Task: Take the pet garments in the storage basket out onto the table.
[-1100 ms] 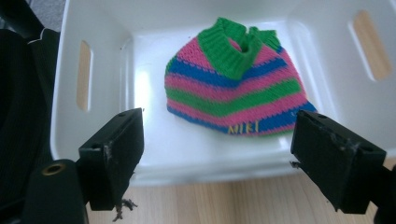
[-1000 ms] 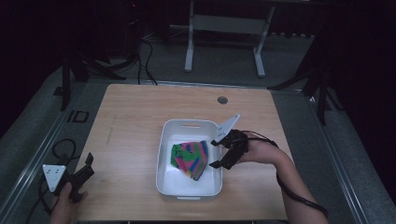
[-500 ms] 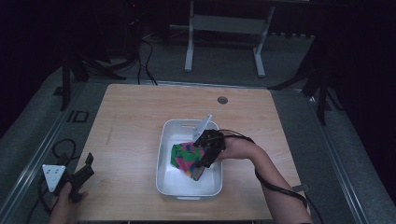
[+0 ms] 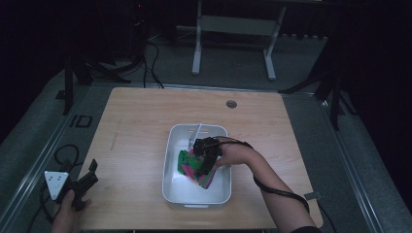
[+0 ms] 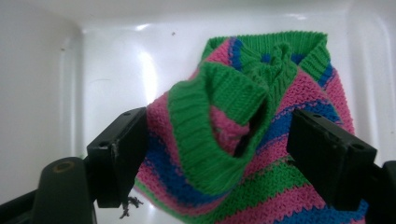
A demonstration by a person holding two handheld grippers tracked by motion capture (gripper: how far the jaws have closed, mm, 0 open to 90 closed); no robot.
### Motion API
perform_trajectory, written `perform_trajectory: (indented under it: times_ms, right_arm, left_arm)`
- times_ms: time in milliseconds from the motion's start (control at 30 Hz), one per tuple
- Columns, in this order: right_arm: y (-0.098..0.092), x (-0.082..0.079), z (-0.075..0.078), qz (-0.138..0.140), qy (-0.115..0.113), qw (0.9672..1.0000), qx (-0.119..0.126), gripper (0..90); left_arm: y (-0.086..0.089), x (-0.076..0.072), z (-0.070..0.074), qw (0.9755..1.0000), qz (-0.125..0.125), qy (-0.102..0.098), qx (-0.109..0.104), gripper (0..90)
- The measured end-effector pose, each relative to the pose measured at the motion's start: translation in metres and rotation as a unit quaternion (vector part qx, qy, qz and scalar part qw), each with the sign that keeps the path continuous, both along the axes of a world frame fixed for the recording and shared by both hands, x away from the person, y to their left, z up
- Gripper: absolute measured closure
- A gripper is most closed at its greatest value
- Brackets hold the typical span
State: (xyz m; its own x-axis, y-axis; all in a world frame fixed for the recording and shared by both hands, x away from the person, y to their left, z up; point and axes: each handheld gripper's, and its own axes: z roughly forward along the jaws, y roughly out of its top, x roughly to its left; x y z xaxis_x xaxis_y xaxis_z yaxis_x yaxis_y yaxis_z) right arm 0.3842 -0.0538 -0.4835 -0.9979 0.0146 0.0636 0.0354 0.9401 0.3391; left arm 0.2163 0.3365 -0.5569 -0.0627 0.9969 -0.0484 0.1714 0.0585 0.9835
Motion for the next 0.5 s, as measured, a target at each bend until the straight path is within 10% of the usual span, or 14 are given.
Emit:
perform_trajectory:
  times_ms: [500]
  right_arm:
    - [0.023, -0.014, -0.026, 0.033, -0.045, 0.9930, -0.104, 46.0]
  left_arm:
    - [0.000, 0.000, 0.000, 1.0000, 0.000, 0.000, 0.001, 15.1]
